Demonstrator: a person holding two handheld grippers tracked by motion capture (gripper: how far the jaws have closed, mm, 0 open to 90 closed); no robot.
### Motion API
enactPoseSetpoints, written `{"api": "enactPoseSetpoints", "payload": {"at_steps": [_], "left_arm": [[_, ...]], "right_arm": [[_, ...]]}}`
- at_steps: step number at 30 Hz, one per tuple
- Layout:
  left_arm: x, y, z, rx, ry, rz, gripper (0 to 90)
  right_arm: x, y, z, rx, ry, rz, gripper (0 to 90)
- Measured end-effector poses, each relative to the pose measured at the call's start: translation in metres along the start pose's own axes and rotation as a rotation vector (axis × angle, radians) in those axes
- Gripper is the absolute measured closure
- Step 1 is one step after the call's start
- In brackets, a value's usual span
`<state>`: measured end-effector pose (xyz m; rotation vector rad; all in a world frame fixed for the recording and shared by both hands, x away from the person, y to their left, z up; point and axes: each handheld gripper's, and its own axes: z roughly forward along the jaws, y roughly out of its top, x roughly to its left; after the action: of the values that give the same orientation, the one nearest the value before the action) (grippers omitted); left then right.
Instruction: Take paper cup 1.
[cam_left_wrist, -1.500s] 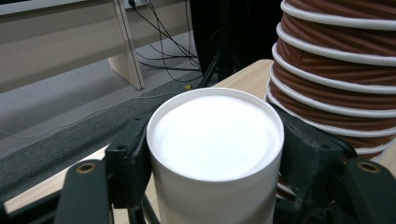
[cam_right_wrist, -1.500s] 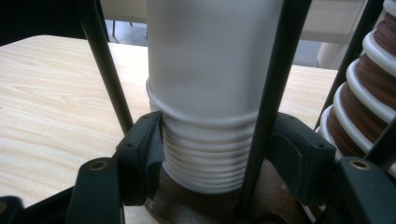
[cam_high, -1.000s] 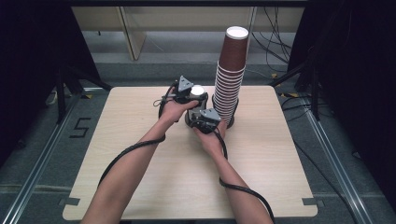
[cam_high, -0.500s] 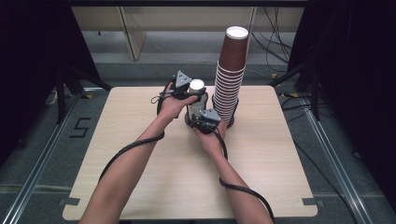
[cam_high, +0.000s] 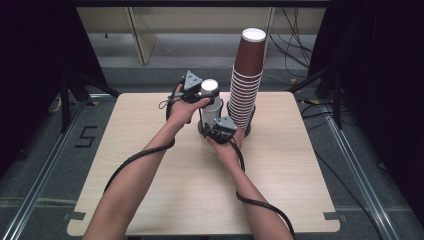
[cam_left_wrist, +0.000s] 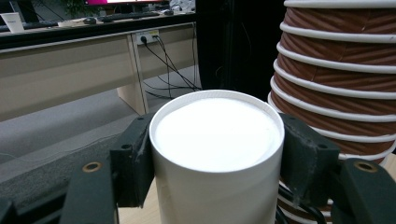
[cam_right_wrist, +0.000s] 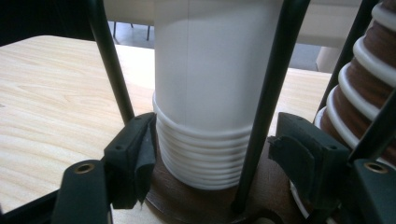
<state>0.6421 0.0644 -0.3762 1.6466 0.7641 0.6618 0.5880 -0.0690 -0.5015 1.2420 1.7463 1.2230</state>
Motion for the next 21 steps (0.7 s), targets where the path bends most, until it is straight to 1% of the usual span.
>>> {"api": "enactPoseSetpoints", "payload": {"at_steps": [1, 2, 3, 4, 5, 6, 7, 9, 10, 11, 12, 13, 17, 18, 19, 20, 21], "left_arm": [[0.0, 0.0, 0.0, 0.0, 0.0, 0.0, 34.2], [0.0, 0.002, -0.001, -0.009, 0.0, -0.005, 34.2], [0.0, 0.003, -0.002, -0.012, -0.002, -0.009, 34.2], [0.0, 0.005, -0.003, -0.019, -0.004, -0.016, 34.2], [0.0, 0.005, -0.003, -0.019, -0.004, -0.016, 34.2], [0.0, 0.008, -0.004, -0.024, -0.006, -0.012, 34.2], [0.0, 0.009, -0.005, -0.026, -0.007, -0.013, 34.2], [-0.001, 0.011, -0.006, -0.03, -0.008, -0.012, 34.2], [-0.001, 0.012, -0.007, -0.035, -0.008, -0.013, 34.2], [-0.001, 0.013, -0.009, -0.039, -0.006, -0.017, 34.2], [0.0, 0.014, -0.01, -0.04, -0.007, -0.019, 34.2], [0.0, 0.014, -0.01, -0.044, -0.007, -0.02, 34.2], [0.0, 0.017, -0.016, -0.051, -0.006, -0.018, 34.2], [0.0, 0.017, -0.017, -0.052, -0.005, -0.019, 34.2], [0.0, 0.017, -0.017, -0.052, -0.005, -0.019, 34.2], [0.0, 0.018, -0.019, -0.053, -0.006, -0.02, 34.2], [0.0, 0.018, -0.022, -0.053, -0.004, -0.022, 34.2]], "right_arm": [[0.0, 0.0, 0.0, 0.0, 0.0, 0.0, 30.1], [0.001, 0.001, -0.001, 0.0, -0.001, 0.014, 29.9], [0.0, 0.001, -0.001, -0.012, -0.004, 0.005, 29.8], [0.0, 0.001, -0.001, -0.009, 0.003, -0.001, 29.3], [0.0, 0.001, -0.002, -0.011, 0.016, 0.007, 29.0], [0.0, 0.0, -0.002, -0.02, 0.003, 0.003, 28.9], [0.001, 0.001, -0.003, -0.009, -0.001, 0.004, 28.7], [0.0, 0.001, -0.005, -0.01, -0.002, -0.007, 28.6], [0.001, 0.002, -0.006, -0.008, 0.005, 0.004, 28.6], [0.001, 0.002, -0.006, -0.018, 0.006, -0.009, 28.5], [0.001, 0.002, -0.007, -0.026, 0.02, 0.007, 28.5], [0.001, 0.003, -0.009, -0.017, 0.012, -0.006, 28.3], [0.001, 0.004, -0.013, -0.031, 0.012, -0.004, 28.3], [0.0, 0.004, -0.014, -0.034, 0.024, -0.008, 28.3], [-0.001, 0.004, -0.016, -0.033, 0.021, -0.029, 28.2], [-0.001, 0.004, -0.016, -0.033, 0.021, -0.029, 28.2], [-0.001, 0.005, -0.021, -0.03, 0.032, -0.028, 28.2]]}}
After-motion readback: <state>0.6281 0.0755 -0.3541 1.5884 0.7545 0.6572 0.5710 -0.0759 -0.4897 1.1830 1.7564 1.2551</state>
